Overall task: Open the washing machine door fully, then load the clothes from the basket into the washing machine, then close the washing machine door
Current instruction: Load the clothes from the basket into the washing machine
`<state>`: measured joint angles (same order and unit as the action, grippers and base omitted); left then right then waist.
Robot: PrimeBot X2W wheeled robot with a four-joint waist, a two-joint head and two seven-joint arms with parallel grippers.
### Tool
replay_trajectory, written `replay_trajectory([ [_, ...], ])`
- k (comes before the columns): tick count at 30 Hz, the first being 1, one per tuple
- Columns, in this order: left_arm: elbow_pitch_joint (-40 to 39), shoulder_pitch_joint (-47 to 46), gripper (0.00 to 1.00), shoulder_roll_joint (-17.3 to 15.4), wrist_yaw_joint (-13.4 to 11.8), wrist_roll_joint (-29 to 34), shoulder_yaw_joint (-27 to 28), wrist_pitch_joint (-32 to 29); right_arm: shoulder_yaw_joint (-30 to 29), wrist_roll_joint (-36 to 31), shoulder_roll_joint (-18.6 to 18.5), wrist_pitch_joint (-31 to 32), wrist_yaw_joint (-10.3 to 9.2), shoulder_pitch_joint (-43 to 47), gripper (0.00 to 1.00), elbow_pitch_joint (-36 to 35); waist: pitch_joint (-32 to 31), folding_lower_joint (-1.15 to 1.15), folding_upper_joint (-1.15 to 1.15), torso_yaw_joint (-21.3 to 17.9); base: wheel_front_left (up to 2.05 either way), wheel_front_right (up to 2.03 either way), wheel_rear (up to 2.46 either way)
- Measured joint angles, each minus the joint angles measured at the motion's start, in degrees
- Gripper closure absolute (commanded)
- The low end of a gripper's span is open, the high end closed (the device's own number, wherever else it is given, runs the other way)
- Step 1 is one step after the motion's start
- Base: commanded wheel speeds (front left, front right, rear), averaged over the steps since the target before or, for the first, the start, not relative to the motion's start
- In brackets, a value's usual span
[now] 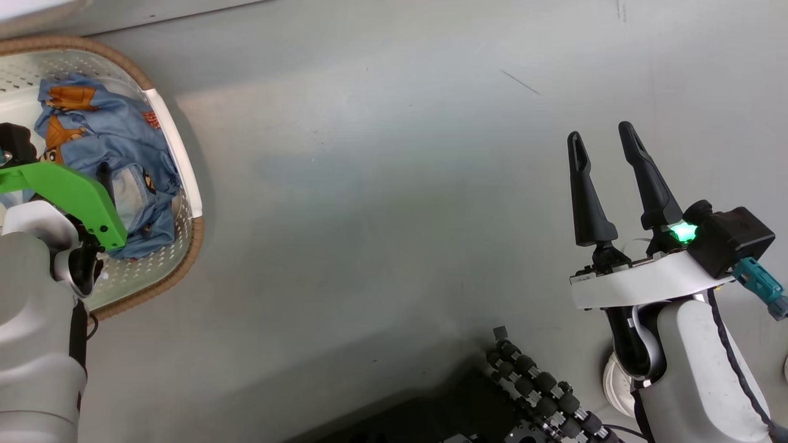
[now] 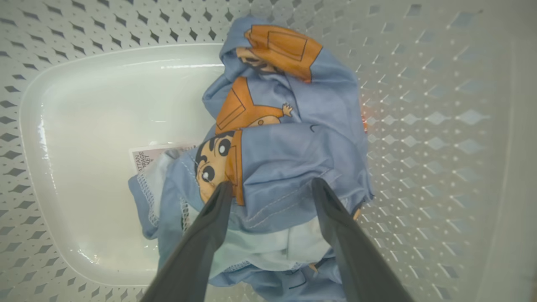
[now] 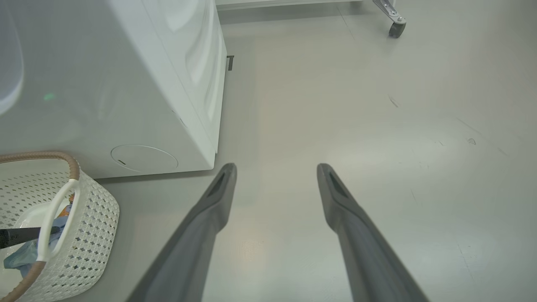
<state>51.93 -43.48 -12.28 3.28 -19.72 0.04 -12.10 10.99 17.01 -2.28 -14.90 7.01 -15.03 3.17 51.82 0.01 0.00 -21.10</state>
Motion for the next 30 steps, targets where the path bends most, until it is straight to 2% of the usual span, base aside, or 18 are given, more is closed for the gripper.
replay_trajectory([
  [16, 4.7, -4.7, 0.0, -0.2, -0.8, 2.6, -2.0, 0.6, -1.1, -1.6, 0.0, 0.0, 0.0, 0.1, 0.0, -2.3, 3.4, 0.0, 0.0, -0.1, 0.0, 0.0, 0.0],
  [23, 6.5, -7.2, 0.0, 0.8, -0.8, 3.7, -3.7, 1.3, -3.0, -2.3, -0.1, 0.0, 0.0, 0.5, 0.0, -3.3, 4.7, 0.0, 0.0, 0.2, 0.0, 0.0, 0.0],
  [24, 6.7, -7.4, 0.24, 0.8, -0.9, 4.1, -4.0, 1.7, -3.0, -2.5, -0.1, 0.0, 0.0, 0.5, 0.0, -3.4, 4.9, 0.0, 0.0, 0.3, 0.0, 0.0, 0.0],
  [25, 6.8, -7.6, 0.55, 0.8, -1.0, 4.3, -4.1, 2.2, -3.0, -2.5, 0.0, 0.0, 0.0, 0.6, 0.0, -3.5, 5.1, 0.0, 0.0, 0.4, 0.0, 0.0, 0.0],
  [27, 7.1, -7.7, 1.0, 0.7, -1.4, 4.6, -4.2, 3.0, -2.7, -2.6, 0.0, 0.0, 0.0, 0.6, 0.0, -3.5, 5.3, 0.0, 0.0, 0.6, 0.0, 0.0, 0.0],
  [30, 8.5, -7.9, 1.0, 0.6, -1.4, 4.6, -4.3, 4.1, -2.7, -2.6, 0.0, 0.0, 0.0, 0.7, 0.0, -3.6, 5.5, 0.0, 0.0, 0.8, 0.0, 0.0, 0.0],
])
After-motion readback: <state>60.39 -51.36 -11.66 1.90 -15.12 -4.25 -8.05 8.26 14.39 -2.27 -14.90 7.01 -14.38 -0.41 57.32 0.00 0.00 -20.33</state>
